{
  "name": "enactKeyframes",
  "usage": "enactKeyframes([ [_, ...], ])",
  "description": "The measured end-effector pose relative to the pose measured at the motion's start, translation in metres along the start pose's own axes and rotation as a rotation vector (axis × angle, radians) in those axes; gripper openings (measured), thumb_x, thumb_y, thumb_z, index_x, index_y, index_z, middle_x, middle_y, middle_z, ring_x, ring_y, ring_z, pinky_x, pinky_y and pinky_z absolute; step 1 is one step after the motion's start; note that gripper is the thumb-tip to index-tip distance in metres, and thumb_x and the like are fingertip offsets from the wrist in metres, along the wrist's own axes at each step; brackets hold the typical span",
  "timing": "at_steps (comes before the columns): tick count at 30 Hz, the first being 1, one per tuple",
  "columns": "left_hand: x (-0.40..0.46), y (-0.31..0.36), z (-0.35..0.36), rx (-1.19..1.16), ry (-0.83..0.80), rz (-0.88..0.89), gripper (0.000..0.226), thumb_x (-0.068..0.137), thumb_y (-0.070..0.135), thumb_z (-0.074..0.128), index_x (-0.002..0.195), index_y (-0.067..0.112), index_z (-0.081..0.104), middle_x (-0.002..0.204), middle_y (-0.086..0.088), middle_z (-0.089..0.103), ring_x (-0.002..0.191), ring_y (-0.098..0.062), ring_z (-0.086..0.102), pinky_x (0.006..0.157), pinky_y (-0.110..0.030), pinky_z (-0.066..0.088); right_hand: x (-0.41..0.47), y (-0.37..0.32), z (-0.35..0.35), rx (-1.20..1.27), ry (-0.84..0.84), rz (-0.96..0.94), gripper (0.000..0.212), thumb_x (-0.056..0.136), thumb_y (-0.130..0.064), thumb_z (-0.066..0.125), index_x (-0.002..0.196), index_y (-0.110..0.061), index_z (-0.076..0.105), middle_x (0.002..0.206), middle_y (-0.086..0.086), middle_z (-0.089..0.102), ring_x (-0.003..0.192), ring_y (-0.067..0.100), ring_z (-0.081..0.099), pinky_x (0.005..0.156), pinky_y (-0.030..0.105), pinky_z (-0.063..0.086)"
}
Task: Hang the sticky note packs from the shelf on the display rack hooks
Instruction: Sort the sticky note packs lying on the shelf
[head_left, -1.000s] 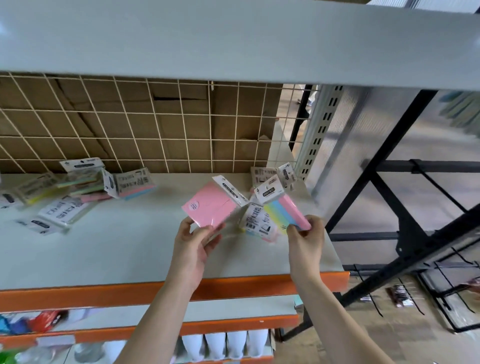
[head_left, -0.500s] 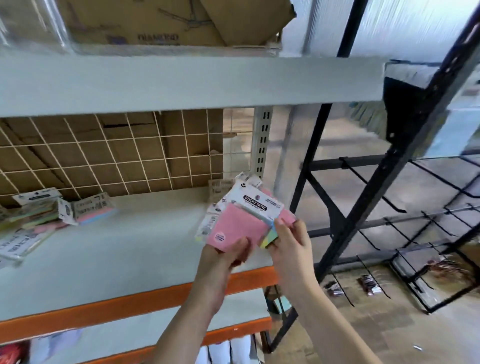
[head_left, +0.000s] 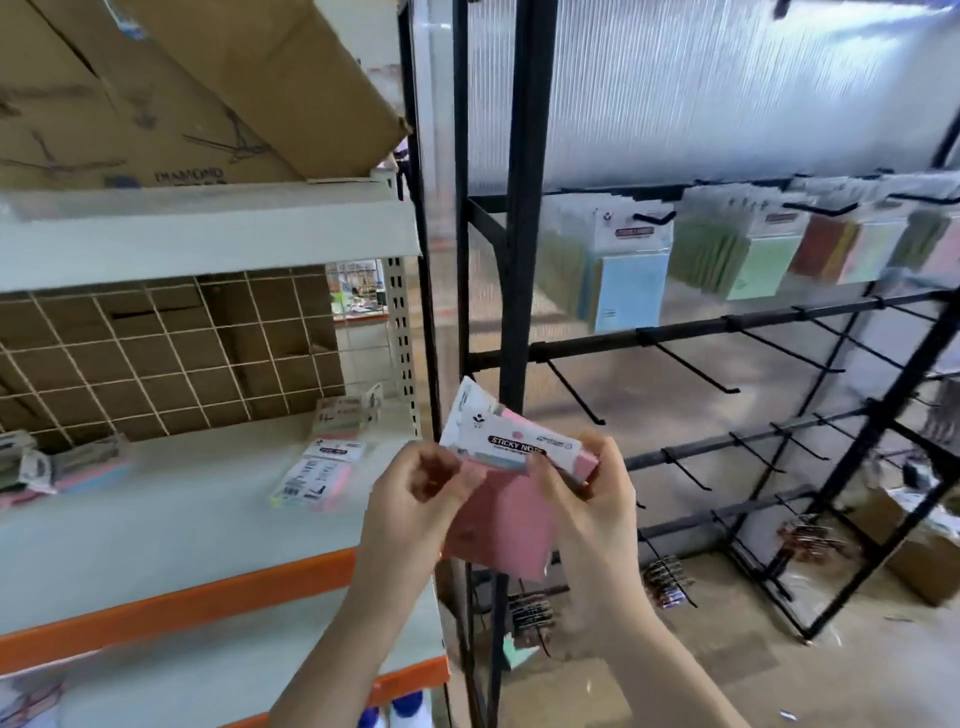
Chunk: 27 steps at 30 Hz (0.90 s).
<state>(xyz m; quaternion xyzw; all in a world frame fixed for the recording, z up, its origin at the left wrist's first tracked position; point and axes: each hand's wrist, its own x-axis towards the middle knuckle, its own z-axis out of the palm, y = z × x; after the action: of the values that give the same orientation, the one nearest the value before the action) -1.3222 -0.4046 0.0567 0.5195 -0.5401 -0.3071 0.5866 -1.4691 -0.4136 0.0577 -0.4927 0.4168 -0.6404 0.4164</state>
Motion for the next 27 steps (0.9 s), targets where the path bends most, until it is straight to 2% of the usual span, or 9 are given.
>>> enactKeyframes([
  [4,-0.011,0.023,0.051,0.093,0.037,0.021,0.050,0.056,0.063,0.066,0.089,0.026,0.055,0.081,0.006,0.067,0.076,-0.011,0.064,0.062,-0.026,0.049,-0.001,-0.013,-0.040,0.031,0.036,0.003,0.015,0.087,-0.013,0.068,0.090,-0.010,0.053,0.081,0.006,0.069,0.070,0.014,0.062,0.057,0.025,0.049],
  [8,-0.018,0.042,0.089,0.066,0.000,0.035,0.050,0.058,0.067,0.057,0.085,0.025,0.063,0.071,0.016,0.066,0.064,0.003,0.059,0.052,-0.018,0.041,0.000,-0.024,-0.075,0.052,0.091,0.038,0.016,0.087,-0.018,0.068,0.087,-0.011,0.054,0.080,0.010,0.067,0.064,0.013,0.058,0.053,0.029,0.046],
  [12,-0.030,0.053,0.115,-0.027,-0.068,0.043,0.030,0.071,0.061,0.060,0.077,0.031,0.058,0.066,0.017,0.063,0.055,0.004,0.056,0.045,-0.017,0.041,0.007,-0.037,-0.109,0.104,0.231,0.075,0.035,0.080,-0.046,0.066,0.082,-0.012,0.056,0.067,0.000,0.062,0.061,0.012,0.055,0.051,0.026,0.044],
  [14,-0.029,0.052,0.121,-0.141,-0.059,-0.052,0.036,0.073,0.058,0.061,0.082,0.023,0.059,0.068,0.011,0.064,0.065,-0.008,0.061,0.052,-0.023,0.046,0.013,-0.042,-0.123,0.170,0.297,0.116,0.039,0.076,-0.051,0.064,0.082,-0.013,0.057,0.066,-0.004,0.058,0.064,0.014,0.052,0.054,0.028,0.043],
  [17,-0.022,0.053,0.133,-0.184,-0.052,-0.196,0.046,0.075,0.058,0.061,0.092,0.015,0.063,0.081,-0.001,0.067,0.078,-0.020,0.066,0.068,-0.033,0.052,0.024,-0.048,-0.146,0.295,0.320,0.141,0.024,0.083,-0.038,0.067,0.084,-0.016,0.059,0.073,-0.002,0.063,0.069,0.018,0.058,0.056,0.034,0.049],
  [19,-0.015,0.059,0.148,-0.194,-0.121,-0.247,0.043,0.065,0.063,0.061,0.079,0.023,0.065,0.070,0.004,0.067,0.065,-0.013,0.064,0.061,-0.027,0.048,0.032,-0.052,-0.158,0.326,0.307,0.130,0.015,0.087,-0.028,0.066,0.092,-0.015,0.062,0.081,0.002,0.065,0.074,0.021,0.060,0.058,0.036,0.051],
  [22,-0.004,0.068,0.175,-0.217,-0.237,-0.314,0.059,0.056,0.066,0.065,0.090,0.019,0.067,0.069,0.004,0.070,0.059,-0.014,0.063,0.056,-0.026,0.047,0.042,-0.052,-0.171,0.317,0.250,0.119,0.013,0.087,-0.023,0.066,0.098,-0.015,0.066,0.085,0.003,0.069,0.073,0.018,0.061,0.054,0.031,0.051],
  [24,0.005,0.068,0.193,-0.257,-0.267,-0.335,0.052,0.062,0.060,0.067,0.096,0.020,0.066,0.075,0.002,0.073,0.058,-0.012,0.066,0.050,-0.026,0.049,0.050,-0.049,-0.182,0.255,0.205,0.130,0.013,0.087,-0.026,0.067,0.096,-0.017,0.070,0.089,0.007,0.071,0.076,0.017,0.063,0.064,0.035,0.052],
  [27,0.019,0.061,0.220,-0.247,-0.246,-0.289,0.046,0.066,0.058,0.068,0.099,0.027,0.062,0.088,0.000,0.074,0.072,-0.018,0.071,0.061,-0.037,0.057,0.065,-0.043,-0.207,0.125,0.175,0.161,0.014,0.085,-0.027,0.069,0.094,-0.017,0.072,0.097,0.016,0.069,0.082,0.021,0.063,0.079,0.043,0.053],
])
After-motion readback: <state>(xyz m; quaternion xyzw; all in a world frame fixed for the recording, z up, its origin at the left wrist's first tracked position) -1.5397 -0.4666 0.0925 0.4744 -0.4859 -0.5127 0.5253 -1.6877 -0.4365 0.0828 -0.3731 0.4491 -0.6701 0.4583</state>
